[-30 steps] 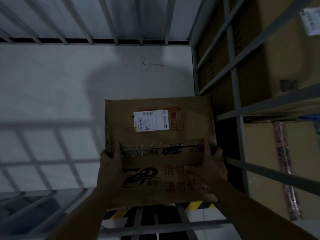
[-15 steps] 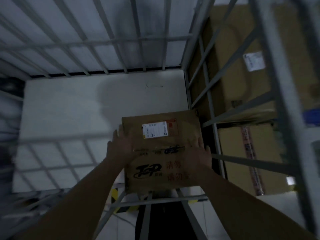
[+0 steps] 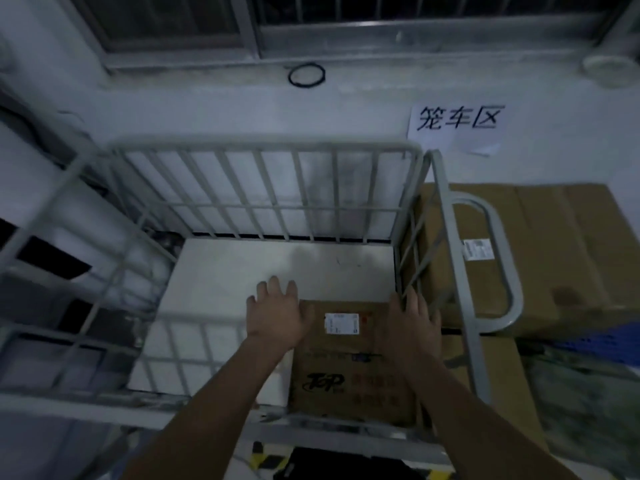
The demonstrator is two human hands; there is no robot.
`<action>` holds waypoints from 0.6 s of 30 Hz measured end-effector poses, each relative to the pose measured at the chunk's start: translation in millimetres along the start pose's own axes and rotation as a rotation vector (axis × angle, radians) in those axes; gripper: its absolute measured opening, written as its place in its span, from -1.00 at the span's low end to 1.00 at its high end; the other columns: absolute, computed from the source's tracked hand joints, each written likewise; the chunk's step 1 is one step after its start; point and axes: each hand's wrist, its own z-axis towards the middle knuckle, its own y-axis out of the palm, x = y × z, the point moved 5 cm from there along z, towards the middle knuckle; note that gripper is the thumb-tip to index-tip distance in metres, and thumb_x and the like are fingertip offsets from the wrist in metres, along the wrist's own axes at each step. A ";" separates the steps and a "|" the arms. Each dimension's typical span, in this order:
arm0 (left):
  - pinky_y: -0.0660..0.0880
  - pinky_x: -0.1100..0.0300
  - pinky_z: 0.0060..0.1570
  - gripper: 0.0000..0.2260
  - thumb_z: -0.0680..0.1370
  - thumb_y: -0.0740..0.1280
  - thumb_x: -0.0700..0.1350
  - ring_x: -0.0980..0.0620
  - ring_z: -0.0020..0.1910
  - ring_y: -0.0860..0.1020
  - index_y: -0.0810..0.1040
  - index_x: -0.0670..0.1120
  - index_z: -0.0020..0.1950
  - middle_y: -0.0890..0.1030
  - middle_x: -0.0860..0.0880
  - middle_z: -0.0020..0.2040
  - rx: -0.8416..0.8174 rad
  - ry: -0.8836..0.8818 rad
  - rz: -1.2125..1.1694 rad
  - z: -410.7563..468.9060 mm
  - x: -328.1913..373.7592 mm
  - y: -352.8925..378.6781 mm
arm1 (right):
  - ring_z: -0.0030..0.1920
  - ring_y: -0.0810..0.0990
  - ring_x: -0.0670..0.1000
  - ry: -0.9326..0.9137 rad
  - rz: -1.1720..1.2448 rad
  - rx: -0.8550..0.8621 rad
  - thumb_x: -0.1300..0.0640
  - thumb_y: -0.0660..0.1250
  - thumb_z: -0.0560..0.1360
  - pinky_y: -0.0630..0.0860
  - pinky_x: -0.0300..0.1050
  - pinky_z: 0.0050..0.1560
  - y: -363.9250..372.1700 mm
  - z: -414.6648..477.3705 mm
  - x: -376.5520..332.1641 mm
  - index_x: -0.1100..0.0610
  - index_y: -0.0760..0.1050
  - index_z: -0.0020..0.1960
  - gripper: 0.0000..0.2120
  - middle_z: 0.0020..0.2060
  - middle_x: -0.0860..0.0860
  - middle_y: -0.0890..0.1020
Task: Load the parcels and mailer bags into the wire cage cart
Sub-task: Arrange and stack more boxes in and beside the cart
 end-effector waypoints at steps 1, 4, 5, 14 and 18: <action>0.36 -0.04 0.24 -0.37 0.61 0.05 0.28 -0.19 0.38 0.29 0.21 -0.05 0.57 0.28 -0.19 0.47 -0.031 0.003 0.003 -2.2 2.0 -7.5 | 0.60 -0.06 0.16 0.007 0.008 -0.003 -0.17 0.15 0.60 0.02 0.24 0.55 -6.1 -5.9 -0.7 0.02 -0.04 0.63 -0.29 0.61 0.12 -0.01; 0.34 -0.02 0.26 -0.37 0.61 0.09 0.28 -0.16 0.41 0.26 0.15 -0.04 0.59 0.23 -0.16 0.50 -0.027 0.022 0.012 -5.2 4.9 -28.8 | 0.60 -0.05 0.17 0.012 0.029 0.028 -0.15 0.20 0.59 0.06 0.27 0.53 -24.1 -19.5 1.8 0.02 -0.05 0.63 -0.27 0.61 0.13 -0.02; 0.34 -0.02 0.27 -0.37 0.62 0.09 0.28 -0.16 0.43 0.25 0.14 -0.05 0.59 0.21 -0.16 0.51 -0.021 0.031 0.018 -4.5 5.1 -35.2 | 0.59 -0.03 0.18 0.010 0.035 0.053 -0.14 0.21 0.58 0.08 0.26 0.52 -32.2 -21.5 2.9 0.02 -0.04 0.63 -0.27 0.60 0.14 -0.01; 0.35 -0.05 0.32 -0.37 0.60 0.17 0.25 -0.20 0.47 0.26 0.23 -0.09 0.56 0.22 -0.21 0.54 0.010 0.116 -0.151 -13.7 6.2 -74.1 | 0.50 0.23 0.18 0.016 0.005 0.124 -0.14 0.23 0.52 0.30 0.20 0.42 -76.8 -55.5 -3.6 0.01 0.15 0.57 -0.33 0.53 0.12 0.20; 0.41 -0.02 0.18 -0.47 0.60 0.19 0.20 -0.21 0.36 0.36 0.35 -0.10 0.45 0.34 -0.22 0.43 0.042 0.170 -0.131 -17.5 10.6 -86.5 | 0.44 0.29 0.18 0.032 0.012 0.137 -0.08 0.24 0.52 0.33 0.14 0.36 -81.6 -65.1 -1.1 0.03 0.25 0.51 -0.41 0.47 0.12 0.27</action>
